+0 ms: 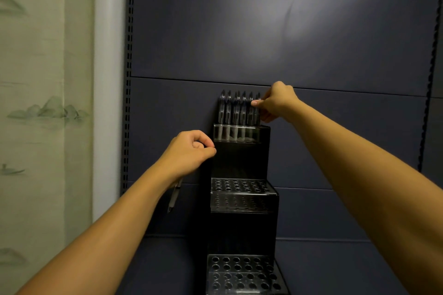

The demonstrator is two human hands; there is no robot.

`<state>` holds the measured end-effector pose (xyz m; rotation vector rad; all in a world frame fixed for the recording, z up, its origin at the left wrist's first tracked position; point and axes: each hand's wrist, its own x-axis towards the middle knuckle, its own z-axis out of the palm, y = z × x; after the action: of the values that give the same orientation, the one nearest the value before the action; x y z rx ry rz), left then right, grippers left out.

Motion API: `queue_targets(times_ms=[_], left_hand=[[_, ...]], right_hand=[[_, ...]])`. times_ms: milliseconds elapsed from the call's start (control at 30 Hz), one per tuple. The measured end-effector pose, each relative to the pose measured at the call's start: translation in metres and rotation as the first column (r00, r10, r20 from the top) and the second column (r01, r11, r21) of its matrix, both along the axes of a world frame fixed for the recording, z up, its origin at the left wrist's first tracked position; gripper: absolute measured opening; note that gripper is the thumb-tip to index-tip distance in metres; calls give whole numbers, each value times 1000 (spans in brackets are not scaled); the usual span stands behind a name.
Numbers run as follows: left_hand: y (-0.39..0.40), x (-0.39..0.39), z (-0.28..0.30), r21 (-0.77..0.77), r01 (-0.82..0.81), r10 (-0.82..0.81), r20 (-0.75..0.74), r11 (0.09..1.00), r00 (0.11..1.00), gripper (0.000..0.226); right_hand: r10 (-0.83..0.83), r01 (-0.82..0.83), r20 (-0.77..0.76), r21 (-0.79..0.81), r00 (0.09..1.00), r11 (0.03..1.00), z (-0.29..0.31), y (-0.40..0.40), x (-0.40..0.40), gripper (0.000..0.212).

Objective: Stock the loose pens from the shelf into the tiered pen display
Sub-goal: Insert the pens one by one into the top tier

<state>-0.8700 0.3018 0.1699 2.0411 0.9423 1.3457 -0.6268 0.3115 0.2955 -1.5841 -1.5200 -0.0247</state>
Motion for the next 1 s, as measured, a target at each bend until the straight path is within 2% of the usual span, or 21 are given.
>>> queue_targets(times_ms=[100, 200, 267, 333, 400, 467, 533, 567, 600, 733, 833, 933, 1000], left_hand=[[0, -2, -1, -22, 2, -1, 14, 1000, 1000, 5], [-2, -6, 2, -51, 7, -4, 44, 999, 999, 6], [-1, -8, 6, -63, 11, -6, 79, 998, 997, 9], [1, -8, 13, -65, 2, 7, 133, 998, 991, 12], [1, -8, 22, -65, -16, 28, 188, 998, 982, 13], [0, -5, 34, -67, -14, 31, 255, 998, 966, 11], [-1, -1, 45, -64, 1, 20, 321, 998, 947, 9], [-2, 1, 50, -59, -1, 21, 336, 998, 942, 7], [-3, 3, 53, -54, -14, 31, 338, 998, 941, 6], [0, 8, 55, -47, -91, 101, 339, 995, 935, 7], [2, 8, 51, -95, -29, 68, 436, 995, 898, 6], [4, 8, 46, -109, -31, 78, 464, 994, 882, 6], [7, 8, 43, -105, -49, 91, 447, 993, 890, 5]], right_hand=[[-35, 36, 44, -16, 998, 999, -3, 2, -1, 41], [-164, 172, 249, -9, 954, 985, -3, -7, -4, 47], [-268, 258, 346, 75, 899, 963, -4, -17, -7, 52], [-266, 208, 331, 200, 906, 958, -7, -27, -15, 49], [-138, 50, 319, 268, 938, 962, -17, -39, -33, 30], [122, -164, 222, 181, 967, 970, -37, -48, -61, 8], [392, -393, -84, -1, 916, 919, -58, -51, -87, 13], [463, -483, -204, -59, 862, 873, -68, -52, -99, 19], [503, -539, -259, -88, 825, 838, -76, -51, -108, 20], [575, -635, -423, 0, 700, 773, -96, -46, -127, 18], [575, -643, -534, 75, 619, 762, -102, -39, -128, 27], [563, -653, -577, 67, 592, 755, -106, -37, -129, 38], [549, -649, -582, 49, 600, 760, -108, -35, -129, 38]])
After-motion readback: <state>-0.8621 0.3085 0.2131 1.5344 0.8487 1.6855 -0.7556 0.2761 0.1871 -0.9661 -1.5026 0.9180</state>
